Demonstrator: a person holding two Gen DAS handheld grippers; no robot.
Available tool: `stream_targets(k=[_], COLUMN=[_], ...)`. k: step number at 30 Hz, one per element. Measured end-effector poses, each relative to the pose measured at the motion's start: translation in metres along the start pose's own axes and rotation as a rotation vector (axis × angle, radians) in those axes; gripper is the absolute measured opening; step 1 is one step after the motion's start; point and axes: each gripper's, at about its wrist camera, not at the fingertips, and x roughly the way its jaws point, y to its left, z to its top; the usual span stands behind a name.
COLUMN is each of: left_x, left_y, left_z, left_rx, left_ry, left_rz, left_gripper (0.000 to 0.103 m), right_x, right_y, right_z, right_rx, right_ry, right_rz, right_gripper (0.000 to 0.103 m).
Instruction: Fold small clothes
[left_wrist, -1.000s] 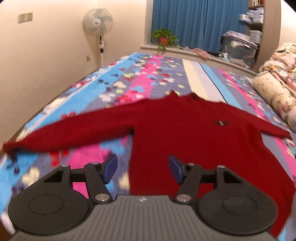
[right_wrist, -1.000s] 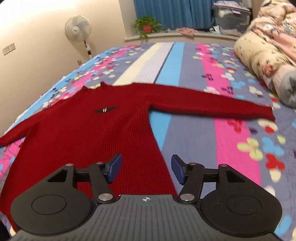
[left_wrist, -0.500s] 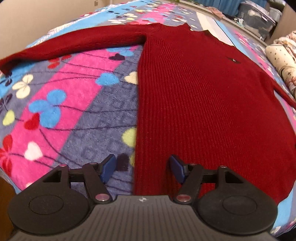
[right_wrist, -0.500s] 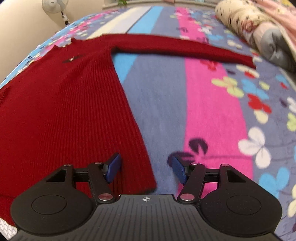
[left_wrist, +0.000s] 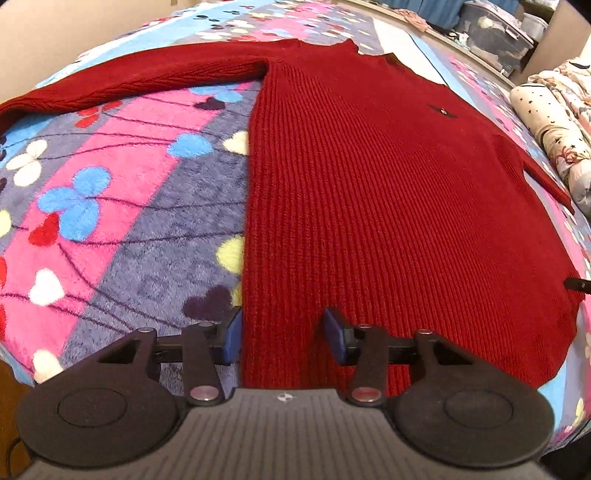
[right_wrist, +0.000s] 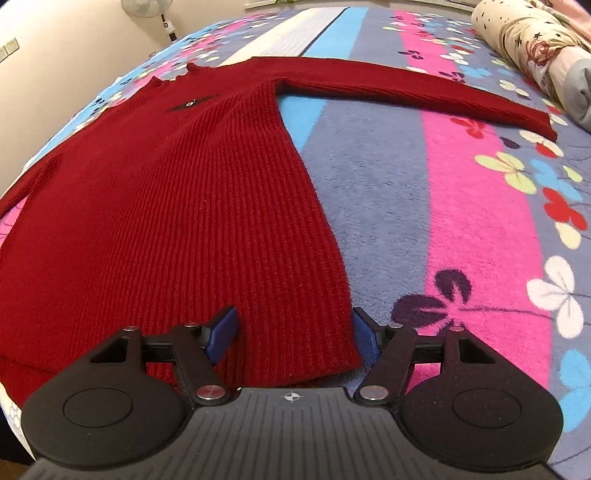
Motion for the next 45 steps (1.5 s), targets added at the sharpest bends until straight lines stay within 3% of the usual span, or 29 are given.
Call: stream_targets(k=[9,13,14,17,19,20,21,22,23,24,28,30,35,38,41,43,44,45], left_x=[-0.004,-0.005,-0.005,-0.005,-0.006,-0.006,-0.009,-0.012,-0.017,-0.022,-0.058,-0.070,-0.088,-0.075,-0.040,-0.039,-0.046,-0.053], left_y=[0.011,0.010,0.008,0.001,-0.002,-0.003,-0.004,-0.005,-0.005,-0.006,-0.001,0.003,0.012,0.013,0.014,0.009,0.005,0.003], left_z=[-0.002,-0.004,-0.005,-0.007,-0.007,-0.008,-0.007,-0.007,-0.006,-0.005,-0.003,-0.001,-0.003,-0.003,-0.005,-0.006,-0.005,-0.004], left_rx=[-0.043,-0.040,-0.032,0.018,0.039,0.048,0.061,0.072,0.077,0.084,0.091,0.082,0.054,0.062,0.074,0.111,0.127,0.132], left_ry=[-0.016,-0.014,-0.013,-0.016,-0.018,-0.020,-0.029,-0.039,-0.053,-0.074,-0.203,-0.246,-0.306,-0.236,-0.053,-0.076,-0.123,-0.166], left_rz=[-0.014,-0.022,-0.022,-0.015,-0.019,-0.021,-0.017,-0.018,-0.019,-0.020,-0.068,-0.096,-0.115,-0.088,0.020,0.113,0.120,0.105], left_gripper=[0.051,0.046,0.046,0.040,0.033,0.022,0.012,0.011,0.010,0.009,0.008,0.008,0.006,0.007,0.013,0.014,0.017,0.027], right_x=[0.001,0.003,0.003,0.001,-0.001,-0.002,-0.004,-0.006,-0.010,-0.015,-0.056,-0.078,-0.108,-0.099,-0.060,-0.043,-0.041,-0.044], right_y=[-0.010,-0.007,-0.007,-0.006,-0.006,-0.006,-0.006,-0.006,-0.006,-0.006,-0.014,-0.009,-0.009,-0.023,-0.026,-0.021,-0.019,-0.017], right_z=[0.005,0.005,0.005,0.006,0.006,0.006,0.006,0.005,0.005,0.005,0.009,0.007,0.000,-0.003,-0.007,-0.008,-0.008,-0.007], right_rx=[0.062,0.046,0.043,0.043,0.051,0.052,0.050,0.047,0.048,0.053,0.159,0.149,0.168,0.236,0.229,0.200,0.183,0.172], right_ry=[-0.011,-0.007,-0.006,-0.015,-0.022,-0.024,-0.030,-0.035,-0.045,-0.057,-0.179,-0.235,-0.288,-0.200,-0.019,0.035,0.030,-0.001], right_rz=[-0.045,-0.060,-0.061,-0.042,-0.038,-0.034,-0.032,-0.030,-0.029,-0.031,0.054,0.094,0.082,0.051,-0.012,-0.098,-0.155,-0.191], right_gripper=[0.064,0.063,0.059,0.033,0.025,0.021,0.019,0.017,0.009,0.008,0.007,0.006,0.005,0.005,0.006,0.007,0.007,0.008])
